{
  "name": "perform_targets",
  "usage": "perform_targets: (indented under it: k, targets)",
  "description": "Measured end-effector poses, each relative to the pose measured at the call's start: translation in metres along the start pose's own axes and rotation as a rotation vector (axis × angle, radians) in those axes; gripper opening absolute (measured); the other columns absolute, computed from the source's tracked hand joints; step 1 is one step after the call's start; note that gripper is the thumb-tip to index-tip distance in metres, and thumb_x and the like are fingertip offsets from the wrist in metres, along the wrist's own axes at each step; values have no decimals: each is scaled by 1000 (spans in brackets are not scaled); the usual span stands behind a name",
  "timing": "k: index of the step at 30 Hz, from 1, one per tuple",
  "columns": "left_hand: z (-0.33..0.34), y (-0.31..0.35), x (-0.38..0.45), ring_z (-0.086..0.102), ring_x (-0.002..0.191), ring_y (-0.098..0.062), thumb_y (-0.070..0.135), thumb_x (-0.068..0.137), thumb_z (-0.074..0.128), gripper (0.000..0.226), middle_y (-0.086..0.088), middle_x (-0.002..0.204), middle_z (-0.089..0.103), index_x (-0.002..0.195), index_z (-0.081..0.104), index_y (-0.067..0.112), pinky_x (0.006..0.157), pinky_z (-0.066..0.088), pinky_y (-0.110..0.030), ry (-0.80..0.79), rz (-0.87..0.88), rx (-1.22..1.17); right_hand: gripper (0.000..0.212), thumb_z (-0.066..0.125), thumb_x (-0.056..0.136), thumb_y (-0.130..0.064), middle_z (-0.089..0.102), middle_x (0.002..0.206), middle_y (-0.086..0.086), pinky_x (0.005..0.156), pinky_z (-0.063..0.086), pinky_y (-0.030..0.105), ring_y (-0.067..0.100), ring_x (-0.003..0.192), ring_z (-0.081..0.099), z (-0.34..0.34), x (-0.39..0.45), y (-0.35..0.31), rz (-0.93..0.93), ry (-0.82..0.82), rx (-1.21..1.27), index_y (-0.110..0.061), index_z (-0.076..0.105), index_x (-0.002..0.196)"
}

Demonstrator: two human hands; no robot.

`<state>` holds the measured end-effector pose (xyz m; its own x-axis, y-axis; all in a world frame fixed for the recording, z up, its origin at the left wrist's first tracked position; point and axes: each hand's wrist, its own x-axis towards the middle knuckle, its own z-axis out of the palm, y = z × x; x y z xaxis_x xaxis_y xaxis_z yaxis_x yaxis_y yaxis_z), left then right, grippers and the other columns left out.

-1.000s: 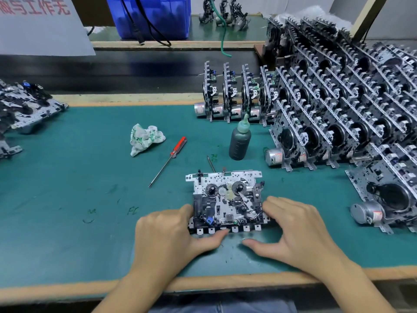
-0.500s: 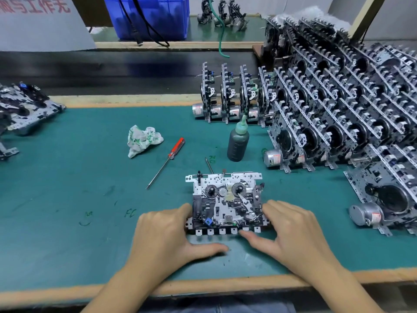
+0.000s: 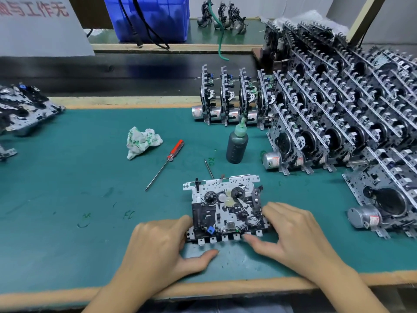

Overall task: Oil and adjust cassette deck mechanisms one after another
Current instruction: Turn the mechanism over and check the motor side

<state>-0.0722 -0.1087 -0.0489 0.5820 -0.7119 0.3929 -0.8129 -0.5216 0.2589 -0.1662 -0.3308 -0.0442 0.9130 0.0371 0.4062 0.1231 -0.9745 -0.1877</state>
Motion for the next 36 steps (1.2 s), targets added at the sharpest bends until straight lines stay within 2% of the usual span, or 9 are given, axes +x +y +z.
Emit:
perform_targets:
  k: [4,8,14,16,20,23,26,31,36]
  targets:
    - [2,1,1,37,28,-19,58,73,52,51,3,35,35,49,42,15,33,25,-19,28,-61,55,50,53,72,-62,31,58,-11,50,19,20,9,51,28,0,-1,0,-10,-27,30,-15,43,58]
    - [4,1,2,39,28,-18,58,72,49,50,3,35,38,51,44,14,33,28,-20,30,-98,45,50,55,68,-65,28,57,-11,50,17,20,8,51,25,-1,-2,-1,-6,-26,30,-18,40,57]
    - [1,3,5,43,30,-17,82,58,49,61,5,35,38,58,31,24,32,33,-26,-19,-107,10,46,53,73,-57,23,55,-12,45,18,20,9,47,24,2,0,-3,53,28,33,-19,36,55]
    - [3,6,7,42,28,-20,80,58,50,60,2,32,36,56,28,24,32,31,-25,26,-169,13,46,55,72,-59,23,56,-13,47,18,20,8,48,24,2,1,-3,44,14,57,-21,30,59]
    - [7,8,9,40,27,-22,73,59,51,59,0,30,34,45,38,17,32,30,-25,66,-251,-1,50,58,67,-63,23,59,-14,51,15,19,8,52,22,2,0,-4,11,-4,89,-23,29,61]
    - [5,2,9,44,29,-22,76,60,52,61,1,32,38,48,39,17,33,35,-24,41,-169,-47,50,56,71,-62,23,57,-12,47,19,21,9,50,23,3,1,-5,22,21,60,-20,34,56]
    - [2,-2,8,45,31,-18,81,57,51,68,4,35,40,51,42,15,33,40,-25,-13,-93,-93,48,51,76,-61,23,56,-13,45,20,18,9,47,24,4,1,-5,37,38,27,-21,30,59]
    - [2,-4,5,42,30,-18,76,63,56,62,4,35,38,51,36,19,32,36,-22,-21,18,-104,62,51,69,-72,35,45,-7,38,31,22,12,40,33,6,-2,-4,110,17,5,-14,42,50]
    - [-1,-2,5,42,31,-15,74,64,52,55,6,36,38,63,25,26,34,32,-18,-20,16,-58,58,52,71,-68,31,49,-8,40,29,22,13,43,30,6,-3,0,70,11,26,-16,38,52]
